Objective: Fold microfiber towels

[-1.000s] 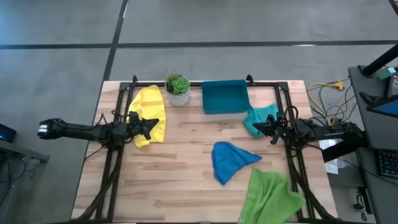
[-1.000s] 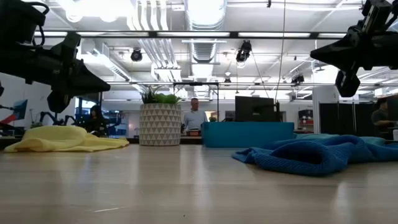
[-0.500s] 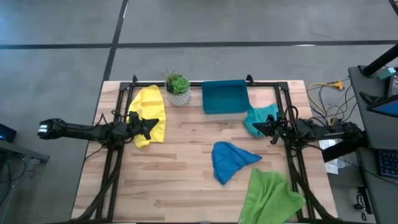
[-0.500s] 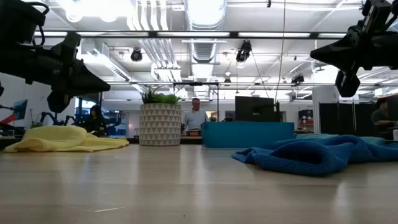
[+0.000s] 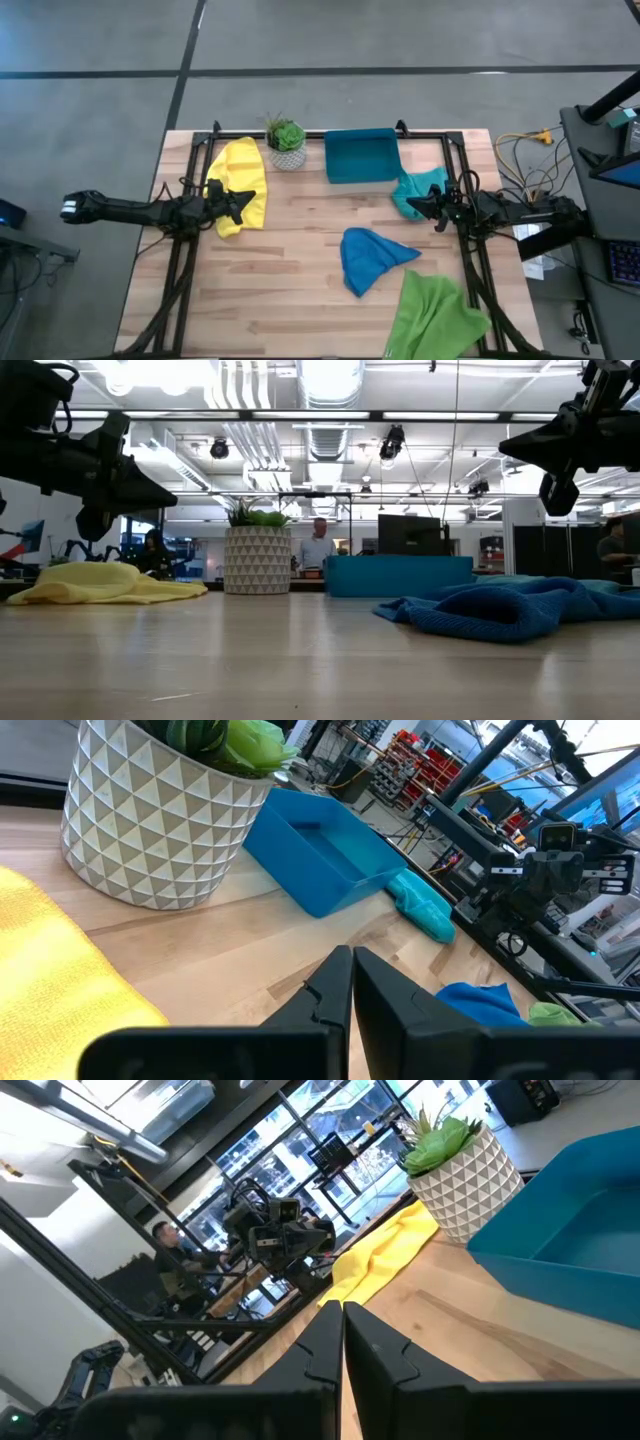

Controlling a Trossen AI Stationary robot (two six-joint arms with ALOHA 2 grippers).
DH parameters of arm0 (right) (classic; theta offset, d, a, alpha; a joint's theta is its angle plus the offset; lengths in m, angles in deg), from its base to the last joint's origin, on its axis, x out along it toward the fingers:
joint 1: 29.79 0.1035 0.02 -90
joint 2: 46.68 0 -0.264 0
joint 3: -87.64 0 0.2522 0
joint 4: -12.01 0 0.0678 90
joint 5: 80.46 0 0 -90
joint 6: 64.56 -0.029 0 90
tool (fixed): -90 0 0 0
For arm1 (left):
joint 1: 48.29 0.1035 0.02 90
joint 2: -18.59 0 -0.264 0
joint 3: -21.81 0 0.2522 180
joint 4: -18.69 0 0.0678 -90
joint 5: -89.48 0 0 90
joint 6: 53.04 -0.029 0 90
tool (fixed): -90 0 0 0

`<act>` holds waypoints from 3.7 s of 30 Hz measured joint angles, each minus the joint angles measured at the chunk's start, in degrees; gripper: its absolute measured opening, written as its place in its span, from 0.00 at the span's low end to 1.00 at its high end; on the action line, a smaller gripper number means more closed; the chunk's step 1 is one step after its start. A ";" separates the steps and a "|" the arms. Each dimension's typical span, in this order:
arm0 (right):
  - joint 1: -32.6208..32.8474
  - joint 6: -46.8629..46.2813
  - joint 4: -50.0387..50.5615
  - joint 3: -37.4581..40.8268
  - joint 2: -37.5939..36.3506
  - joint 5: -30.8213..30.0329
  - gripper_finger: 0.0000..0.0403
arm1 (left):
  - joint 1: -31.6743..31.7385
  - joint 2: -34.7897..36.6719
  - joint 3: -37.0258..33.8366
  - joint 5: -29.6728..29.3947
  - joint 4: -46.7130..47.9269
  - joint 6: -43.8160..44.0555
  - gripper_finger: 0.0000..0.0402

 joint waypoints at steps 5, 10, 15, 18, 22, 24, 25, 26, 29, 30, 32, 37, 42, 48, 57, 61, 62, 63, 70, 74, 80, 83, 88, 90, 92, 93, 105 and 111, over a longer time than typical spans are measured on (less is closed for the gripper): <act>-0.02 0.00 0.00 0.00 0.02 -0.01 0.02 | 0.00 0.01 0.00 -0.02 0.02 0.00 0.00; 0.00 0.01 -0.01 0.00 0.00 -0.01 0.02 | 0.00 -0.01 0.00 -0.01 0.02 0.00 0.00; -0.01 0.00 0.00 0.00 0.00 0.01 0.02 | 0.00 -0.01 0.00 -0.01 0.01 0.00 0.00; 0.00 0.00 -0.02 0.00 0.01 -0.01 0.02 | 0.01 0.01 0.00 0.00 0.01 0.00 0.00; -0.01 0.00 0.00 0.00 0.00 0.00 0.02 | 0.00 0.01 0.00 0.00 0.02 -0.02 0.00; -0.01 0.01 0.00 -0.01 -0.01 0.01 0.02 | 0.00 -0.01 0.00 0.00 0.02 0.00 0.00; -0.02 0.00 -0.01 0.00 0.01 0.01 0.02 | 0.00 0.01 0.00 0.00 0.02 0.00 0.00; 0.00 0.00 -0.01 0.00 0.01 0.01 0.02 | 0.00 0.00 0.00 -0.01 0.02 0.00 0.00; 0.00 0.00 0.00 0.00 -0.01 -0.01 0.02 | 0.01 -0.01 0.00 -0.01 0.02 0.00 0.00; 0.00 0.00 0.00 0.00 0.02 0.01 0.02 | 0.00 0.01 0.00 -0.01 0.01 0.00 0.00; -0.01 0.00 0.00 0.00 -0.01 0.01 0.02 | 0.00 0.01 0.00 -0.02 0.02 0.00 0.00; 0.00 0.00 0.00 0.00 0.00 0.01 0.02 | 0.00 -0.01 0.00 0.00 0.02 0.00 0.00; -0.01 0.00 0.00 0.00 -0.01 0.01 0.02 | 0.00 -0.01 0.00 0.00 0.02 0.00 0.00; -0.01 0.00 0.00 0.00 -0.01 0.00 0.02 | 0.00 0.00 0.00 -0.01 0.02 0.00 0.00; 0.00 0.00 0.00 0.00 -0.01 0.01 0.02 | 0.00 -0.01 0.00 -0.02 0.02 0.00 0.00; -0.01 0.01 -0.01 0.00 0.01 0.00 0.02 | 0.00 0.01 0.00 -0.01 0.01 0.00 0.00; 0.00 0.00 -0.01 0.00 0.00 -0.01 0.02 | 0.00 -0.01 0.00 -0.02 0.00 0.00 0.00; 0.00 0.00 0.00 -0.01 0.01 -0.01 0.02 | 0.00 0.01 0.00 0.00 0.02 0.00 0.00; -0.01 0.00 -0.01 0.00 0.01 0.00 0.02 | 0.00 -0.01 0.00 -0.03 -0.01 -0.09 0.00; 0.00 0.02 -0.01 -0.01 0.01 0.01 0.02 | 0.02 0.01 0.00 -0.37 -0.87 -0.07 0.00; -0.01 0.01 0.00 0.00 0.01 0.01 0.02 | 0.02 -0.01 0.00 -1.68 -8.35 0.17 0.00; -0.02 0.02 0.00 0.00 -0.01 -0.01 0.02 | 0.02 0.00 0.00 -1.71 -16.29 0.23 0.00; -0.01 0.00 -0.01 0.00 0.00 -0.01 0.02 | 0.02 -0.13 0.00 -1.88 -35.78 -0.21 0.00; -0.01 0.00 -0.02 0.00 0.01 -0.01 0.02 | 0.01 -0.16 -0.02 -2.23 -43.10 -3.97 0.00; 0.00 0.00 0.00 0.00 0.00 0.00 0.02 | 0.02 -0.14 -0.02 -2.48 -49.69 -10.83 0.00; -0.01 0.00 0.00 0.00 0.01 0.00 0.02 | 0.00 -0.17 -0.02 -3.21 -52.23 -14.88 0.00; -0.02 6.25 0.00 0.00 -0.01 -0.19 0.02 | 0.02 0.27 0.22 -7.50 -62.63 -28.60 0.00; -0.02 5.62 0.00 0.00 -0.01 -0.45 0.02 | -0.16 -1.34 8.06 1.02 -34.64 -19.91 0.00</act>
